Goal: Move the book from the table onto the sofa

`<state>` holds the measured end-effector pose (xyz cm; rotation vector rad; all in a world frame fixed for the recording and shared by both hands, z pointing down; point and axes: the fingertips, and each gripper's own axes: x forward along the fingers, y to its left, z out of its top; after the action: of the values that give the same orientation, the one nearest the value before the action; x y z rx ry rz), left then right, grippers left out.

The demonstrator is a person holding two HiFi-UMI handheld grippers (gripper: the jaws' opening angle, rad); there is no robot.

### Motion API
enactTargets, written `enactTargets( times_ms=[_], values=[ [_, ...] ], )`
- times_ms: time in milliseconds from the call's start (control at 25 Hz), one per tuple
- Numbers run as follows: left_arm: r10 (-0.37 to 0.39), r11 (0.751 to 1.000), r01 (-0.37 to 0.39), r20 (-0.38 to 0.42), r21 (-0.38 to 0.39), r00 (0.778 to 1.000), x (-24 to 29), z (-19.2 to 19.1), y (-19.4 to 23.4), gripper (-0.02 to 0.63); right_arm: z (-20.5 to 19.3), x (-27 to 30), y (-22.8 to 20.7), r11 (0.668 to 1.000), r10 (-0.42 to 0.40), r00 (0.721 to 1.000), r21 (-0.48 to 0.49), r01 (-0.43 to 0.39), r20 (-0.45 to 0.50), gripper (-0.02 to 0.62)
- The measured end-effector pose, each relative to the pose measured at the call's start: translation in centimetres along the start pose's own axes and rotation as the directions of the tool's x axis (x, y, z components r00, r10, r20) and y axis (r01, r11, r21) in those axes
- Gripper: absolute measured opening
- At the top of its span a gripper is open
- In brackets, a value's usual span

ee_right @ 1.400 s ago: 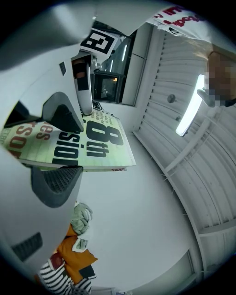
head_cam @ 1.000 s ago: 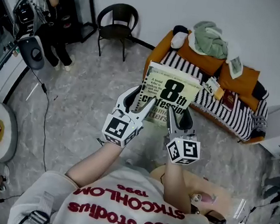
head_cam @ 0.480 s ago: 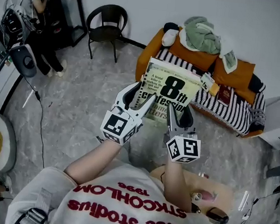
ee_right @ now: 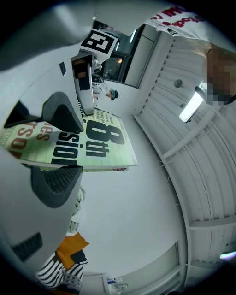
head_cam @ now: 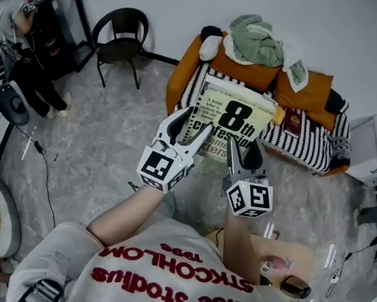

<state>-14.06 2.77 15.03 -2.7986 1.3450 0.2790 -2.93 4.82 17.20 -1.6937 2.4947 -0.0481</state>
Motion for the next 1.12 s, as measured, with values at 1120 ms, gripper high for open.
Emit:
enactTargets(
  times_ms=[1120],
  values=[
    [-0.188, 0.980, 0.187, -0.009, -0.063, 0.982, 20.7, -3.1, 16.1, 0.232, -1.6, 22.4, -9.3, 0.982, -0.190, 0.982, 0.014, 0.190, -0.008, 0.255]
  ],
)
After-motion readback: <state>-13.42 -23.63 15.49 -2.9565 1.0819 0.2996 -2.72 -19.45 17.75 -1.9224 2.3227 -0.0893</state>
